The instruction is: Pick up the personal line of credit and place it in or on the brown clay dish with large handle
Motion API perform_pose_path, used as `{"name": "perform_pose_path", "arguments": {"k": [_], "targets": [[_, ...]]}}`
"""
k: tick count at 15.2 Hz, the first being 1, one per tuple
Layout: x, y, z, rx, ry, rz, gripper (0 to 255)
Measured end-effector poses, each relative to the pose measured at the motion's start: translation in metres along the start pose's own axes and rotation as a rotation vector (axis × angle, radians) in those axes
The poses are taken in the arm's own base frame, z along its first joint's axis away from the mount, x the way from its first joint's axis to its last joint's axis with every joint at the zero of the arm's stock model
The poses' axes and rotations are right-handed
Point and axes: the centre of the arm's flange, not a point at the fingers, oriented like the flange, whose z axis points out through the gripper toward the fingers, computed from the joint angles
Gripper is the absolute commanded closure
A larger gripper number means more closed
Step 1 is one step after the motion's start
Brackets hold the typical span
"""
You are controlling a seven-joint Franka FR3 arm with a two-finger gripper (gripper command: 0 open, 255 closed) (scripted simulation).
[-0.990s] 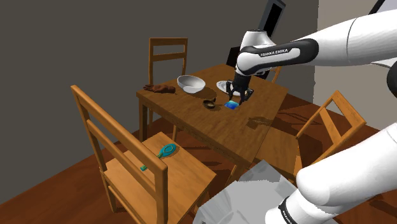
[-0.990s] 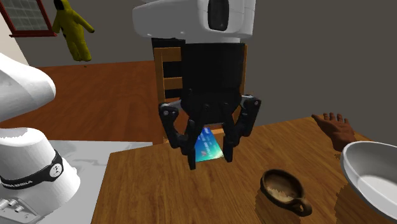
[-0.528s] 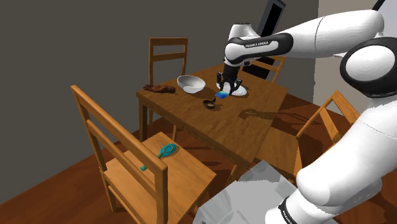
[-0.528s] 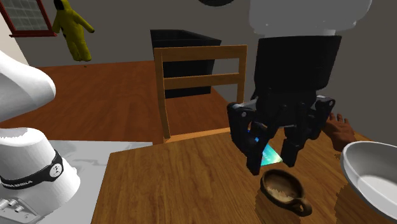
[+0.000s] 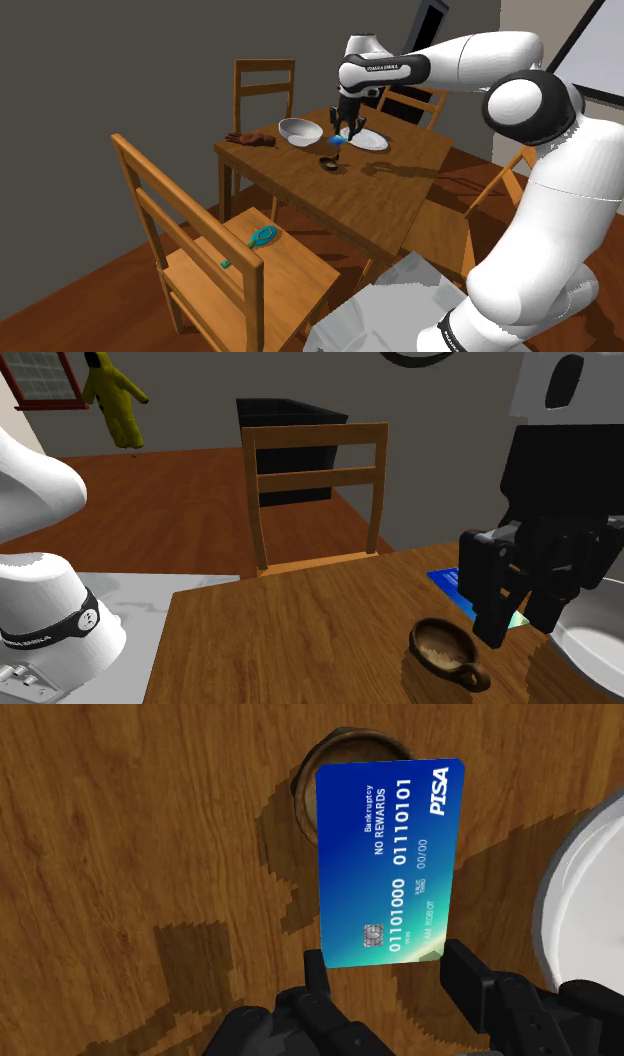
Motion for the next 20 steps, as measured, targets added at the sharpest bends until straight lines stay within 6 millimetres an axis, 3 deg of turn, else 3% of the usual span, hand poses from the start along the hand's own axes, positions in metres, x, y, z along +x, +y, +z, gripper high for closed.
{"name": "perform_pose_path", "arguments": {"k": [12,19,20], "targets": [[-0.009,-0.003,0.062,0.0,0.0,0.0,255],[-0.01,-0.003,0.07,0.0,0.001,0.001,255],[-0.01,-0.003,0.07,0.0,0.001,0.001,0]]}}
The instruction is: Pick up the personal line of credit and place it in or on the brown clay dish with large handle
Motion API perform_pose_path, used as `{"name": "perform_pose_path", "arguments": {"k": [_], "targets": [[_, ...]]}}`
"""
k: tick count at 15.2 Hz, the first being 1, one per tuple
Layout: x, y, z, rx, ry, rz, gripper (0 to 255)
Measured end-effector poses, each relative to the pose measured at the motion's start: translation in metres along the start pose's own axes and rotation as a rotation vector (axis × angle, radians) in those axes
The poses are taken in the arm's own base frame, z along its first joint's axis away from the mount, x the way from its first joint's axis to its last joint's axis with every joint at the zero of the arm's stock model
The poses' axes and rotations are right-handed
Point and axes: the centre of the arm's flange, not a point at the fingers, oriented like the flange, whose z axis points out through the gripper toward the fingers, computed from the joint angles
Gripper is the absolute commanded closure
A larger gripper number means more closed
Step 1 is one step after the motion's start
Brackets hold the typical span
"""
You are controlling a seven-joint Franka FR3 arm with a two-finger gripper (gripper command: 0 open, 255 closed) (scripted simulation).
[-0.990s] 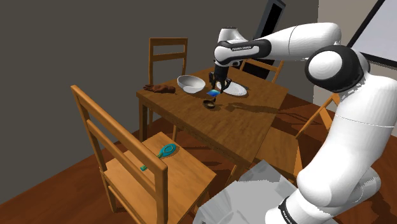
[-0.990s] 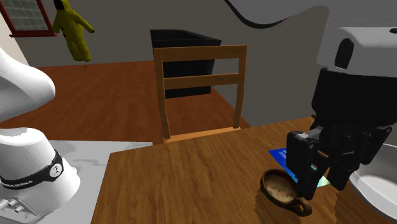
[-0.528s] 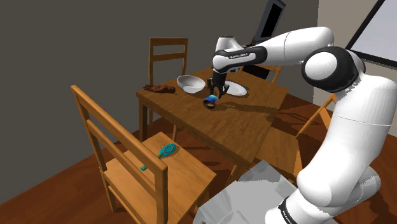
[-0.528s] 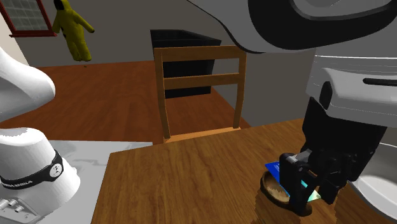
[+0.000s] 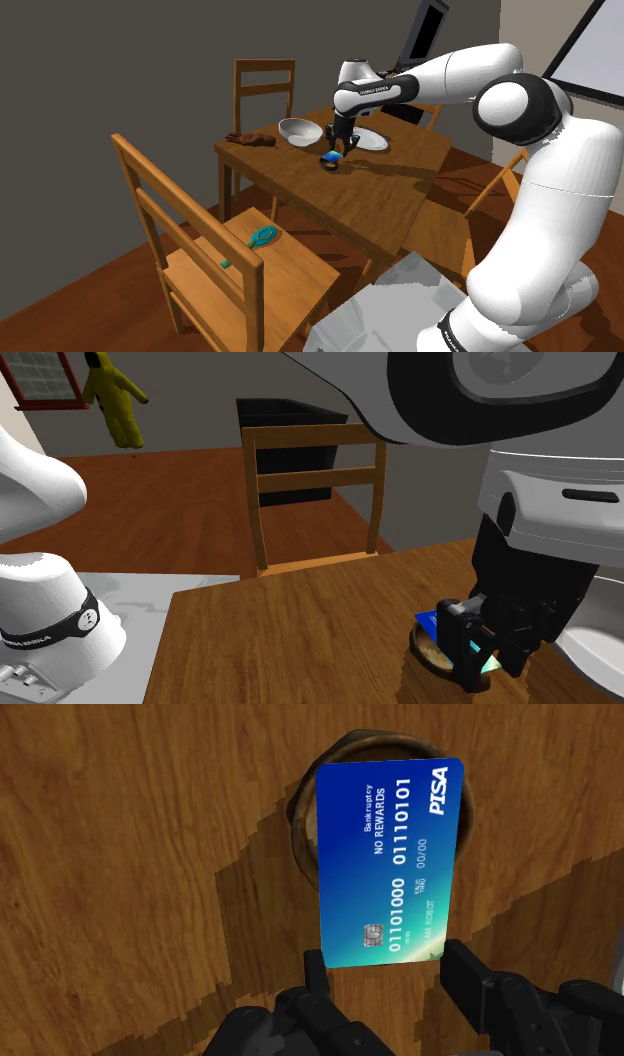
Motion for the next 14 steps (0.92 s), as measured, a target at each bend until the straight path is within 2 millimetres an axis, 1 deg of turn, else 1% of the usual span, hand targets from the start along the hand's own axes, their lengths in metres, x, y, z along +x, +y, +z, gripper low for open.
{"name": "perform_pose_path", "arguments": {"k": [6,8,10,12,14], "targets": [[0.0,0.0,0.0,0.0,0.0,0.0,0],[0.0,-0.001,-0.016,0.0,0.0,0.0,0],[-0.001,0.0,-0.039,0.001,0.0,0.0,0],[-0.001,0.0,-0.047,0.001,0.0,0.0,0],[0.0,0.0,-0.049,0.0,0.0,0.0,0]]}}
